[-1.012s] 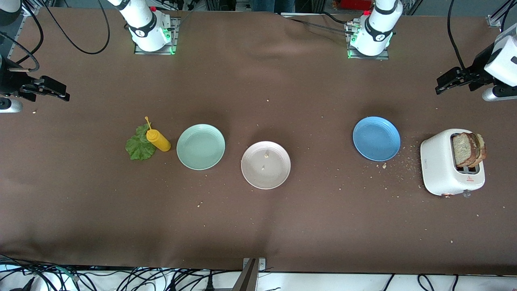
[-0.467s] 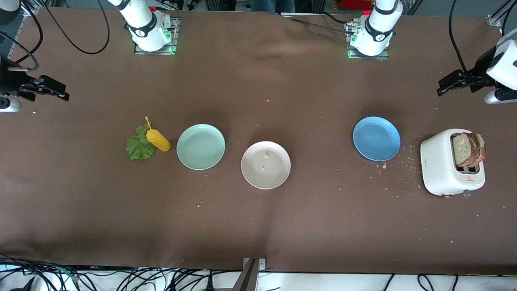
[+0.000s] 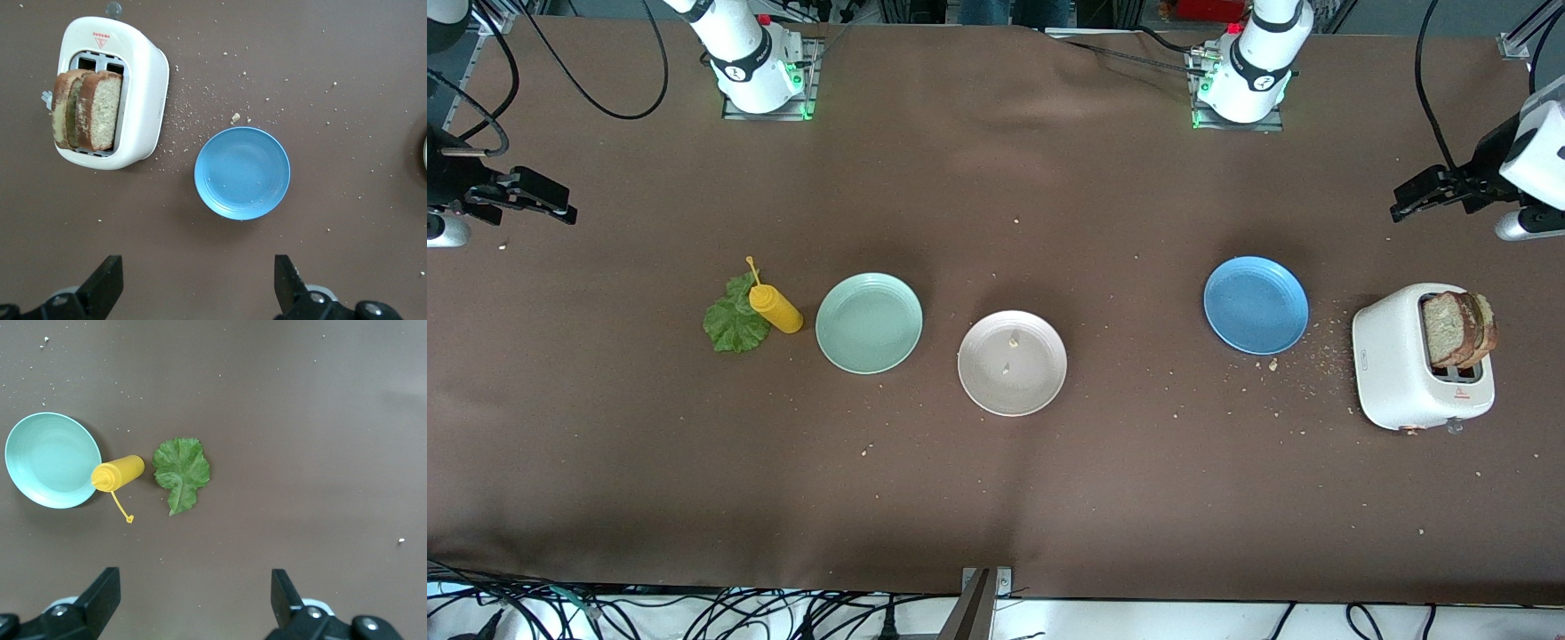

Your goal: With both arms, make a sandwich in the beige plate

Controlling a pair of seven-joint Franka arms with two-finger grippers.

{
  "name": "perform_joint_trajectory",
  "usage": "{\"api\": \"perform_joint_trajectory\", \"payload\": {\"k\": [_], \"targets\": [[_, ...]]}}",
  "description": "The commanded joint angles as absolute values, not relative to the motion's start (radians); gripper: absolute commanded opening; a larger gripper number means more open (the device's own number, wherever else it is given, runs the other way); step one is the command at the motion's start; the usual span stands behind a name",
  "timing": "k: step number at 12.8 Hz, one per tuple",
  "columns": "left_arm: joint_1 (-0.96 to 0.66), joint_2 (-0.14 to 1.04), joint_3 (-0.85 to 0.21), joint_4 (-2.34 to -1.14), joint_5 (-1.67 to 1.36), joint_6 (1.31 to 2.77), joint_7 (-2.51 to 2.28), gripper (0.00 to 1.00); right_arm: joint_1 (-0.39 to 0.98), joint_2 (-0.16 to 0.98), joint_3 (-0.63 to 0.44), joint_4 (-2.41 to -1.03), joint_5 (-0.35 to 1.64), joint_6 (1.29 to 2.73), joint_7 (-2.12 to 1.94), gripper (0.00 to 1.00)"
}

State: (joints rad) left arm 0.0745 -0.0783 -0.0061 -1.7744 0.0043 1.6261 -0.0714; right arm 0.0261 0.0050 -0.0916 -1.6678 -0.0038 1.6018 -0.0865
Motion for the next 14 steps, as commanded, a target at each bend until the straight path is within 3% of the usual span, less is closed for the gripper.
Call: {"api": "perform_joint_trajectory", "payload": {"k": [1,9,11,14], "targets": [[0.155,-0.037,-0.002,-1.744,0.005,1.638,0.058,1.0,0.021,0.002,-0.083,-1.654,0.014,1.6,-0.098,1.0],[0.218,0.121,-0.002,-1.729,0.057,1.796,0.103,1.0,0.021,0.003,-0.083,-1.654,0.015,1.6,-0.098,1.0],[0.206,0.126,-0.012,-1.677,0.048,1.769,0.075,1.0,0.021,0.002,-0.083,-1.654,0.015,1.6,-0.098,1.0],[0.206,0.123,-0.1,-1.547,0.048,1.571,0.003,1.0,0.021,0.002,-0.083,-1.654,0.015,1.6,-0.098,1.0]]}}
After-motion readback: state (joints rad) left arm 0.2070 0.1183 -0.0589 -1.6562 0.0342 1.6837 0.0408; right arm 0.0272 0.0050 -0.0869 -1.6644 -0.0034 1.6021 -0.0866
